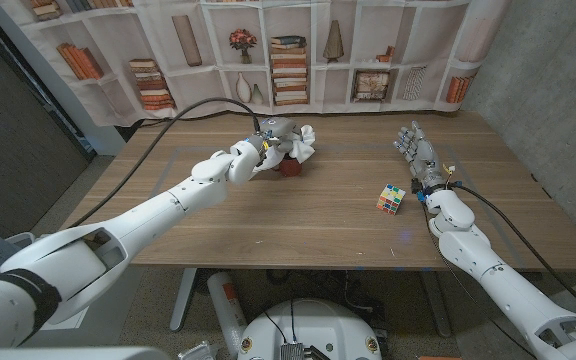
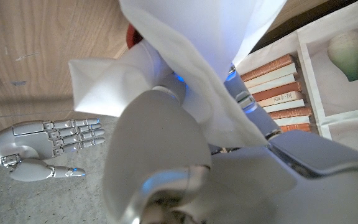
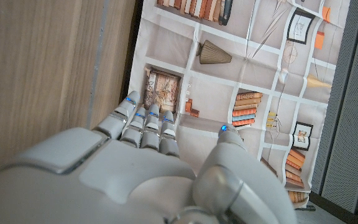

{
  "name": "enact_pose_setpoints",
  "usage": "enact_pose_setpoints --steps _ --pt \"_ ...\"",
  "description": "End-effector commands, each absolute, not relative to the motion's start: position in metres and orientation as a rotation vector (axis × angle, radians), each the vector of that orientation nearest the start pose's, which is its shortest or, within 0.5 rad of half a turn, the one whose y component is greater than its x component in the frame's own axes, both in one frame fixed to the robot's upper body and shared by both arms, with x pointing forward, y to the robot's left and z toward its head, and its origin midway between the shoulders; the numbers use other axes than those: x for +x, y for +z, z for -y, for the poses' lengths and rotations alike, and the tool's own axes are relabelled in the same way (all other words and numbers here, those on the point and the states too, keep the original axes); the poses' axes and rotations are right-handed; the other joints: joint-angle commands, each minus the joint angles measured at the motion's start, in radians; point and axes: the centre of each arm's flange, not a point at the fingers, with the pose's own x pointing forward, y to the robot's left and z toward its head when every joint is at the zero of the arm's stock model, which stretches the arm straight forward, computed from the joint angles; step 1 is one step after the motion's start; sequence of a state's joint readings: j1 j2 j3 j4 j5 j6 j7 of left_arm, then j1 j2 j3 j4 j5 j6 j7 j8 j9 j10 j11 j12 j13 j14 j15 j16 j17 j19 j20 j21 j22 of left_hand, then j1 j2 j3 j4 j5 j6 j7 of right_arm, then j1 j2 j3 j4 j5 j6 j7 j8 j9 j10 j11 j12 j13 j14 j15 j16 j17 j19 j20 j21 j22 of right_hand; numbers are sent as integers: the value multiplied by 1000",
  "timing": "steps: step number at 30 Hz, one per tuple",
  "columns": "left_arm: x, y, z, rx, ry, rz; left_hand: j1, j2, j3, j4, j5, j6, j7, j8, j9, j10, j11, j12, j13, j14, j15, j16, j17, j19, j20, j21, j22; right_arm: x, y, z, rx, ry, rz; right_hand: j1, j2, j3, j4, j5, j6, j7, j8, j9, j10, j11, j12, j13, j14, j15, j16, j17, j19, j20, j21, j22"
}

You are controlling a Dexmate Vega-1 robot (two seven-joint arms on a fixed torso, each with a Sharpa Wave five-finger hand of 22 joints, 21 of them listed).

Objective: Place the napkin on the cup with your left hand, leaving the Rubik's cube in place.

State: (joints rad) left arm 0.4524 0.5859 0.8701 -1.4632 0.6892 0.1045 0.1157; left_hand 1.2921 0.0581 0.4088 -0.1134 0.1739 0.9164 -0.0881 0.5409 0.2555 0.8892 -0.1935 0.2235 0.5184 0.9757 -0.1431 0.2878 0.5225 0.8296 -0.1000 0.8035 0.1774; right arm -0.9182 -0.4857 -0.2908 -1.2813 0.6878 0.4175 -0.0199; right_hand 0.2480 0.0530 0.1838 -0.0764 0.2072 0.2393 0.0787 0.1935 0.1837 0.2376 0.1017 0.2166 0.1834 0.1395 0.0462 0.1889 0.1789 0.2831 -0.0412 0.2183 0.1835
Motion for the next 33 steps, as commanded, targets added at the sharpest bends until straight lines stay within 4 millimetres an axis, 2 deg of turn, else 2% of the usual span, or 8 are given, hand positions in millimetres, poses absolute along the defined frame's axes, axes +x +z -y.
enact_pose_setpoints --steps 1,15,19,22,26,33 --pt "656 55 -119 1579 3 803 -13 -2 -6 4 4 3 -13 8 1 4 -8 -6 -1 7 -85 -8 0 -7 -24 6 2 640 -50 331 158 80 661 -2 8 2 -4 -3 9 3 2 5 5 -5 -5 3 10 -2 -2 6 13 -1 -3 2" --pt "662 46 -110 1604 -18 785 -29 -7 -9 11 4 15 -28 11 -6 9 -12 -11 -10 10 -82 -15 -6 -14 -20 6 2 642 -53 333 159 81 651 -2 9 1 -5 -3 9 2 2 5 4 -4 -5 3 10 -1 -3 6 14 0 -5 2" --pt "663 45 -109 1615 -24 777 -38 -10 -11 14 4 11 -39 9 -11 12 -14 -14 -15 2 -80 -23 -10 -30 -9 1 2 643 -53 333 160 82 650 -2 9 1 -5 -3 9 3 1 5 4 -5 -5 3 10 -1 -3 6 14 0 -5 2" --pt "663 45 -110 1620 -27 771 -66 -18 -18 27 2 4 -46 5 -17 4 -15 -22 -24 -18 -73 -42 -22 -59 -2 -8 2 642 -54 333 160 81 650 -2 9 1 -5 -3 9 3 1 5 3 -6 -5 3 10 -1 -2 6 14 0 -5 2" --pt "660 46 -112 1630 -26 758 -102 -31 -29 43 -1 -3 -52 2 -24 -10 -13 -30 -35 -41 -71 -58 -35 -70 1 -12 2 642 -54 333 161 80 651 -2 9 1 -5 -3 9 1 1 5 4 -5 -5 3 10 -1 -3 6 14 0 -5 2" --pt "654 45 -118 1636 -9 734 -210 -84 -75 89 -2 -6 -62 3 -31 -17 -14 -29 -50 -46 -67 -66 -57 -57 9 -18 -2 641 -51 332 158 86 651 -3 9 1 -5 -3 8 1 1 5 5 -5 -5 3 9 -1 -3 6 14 0 -6 3"
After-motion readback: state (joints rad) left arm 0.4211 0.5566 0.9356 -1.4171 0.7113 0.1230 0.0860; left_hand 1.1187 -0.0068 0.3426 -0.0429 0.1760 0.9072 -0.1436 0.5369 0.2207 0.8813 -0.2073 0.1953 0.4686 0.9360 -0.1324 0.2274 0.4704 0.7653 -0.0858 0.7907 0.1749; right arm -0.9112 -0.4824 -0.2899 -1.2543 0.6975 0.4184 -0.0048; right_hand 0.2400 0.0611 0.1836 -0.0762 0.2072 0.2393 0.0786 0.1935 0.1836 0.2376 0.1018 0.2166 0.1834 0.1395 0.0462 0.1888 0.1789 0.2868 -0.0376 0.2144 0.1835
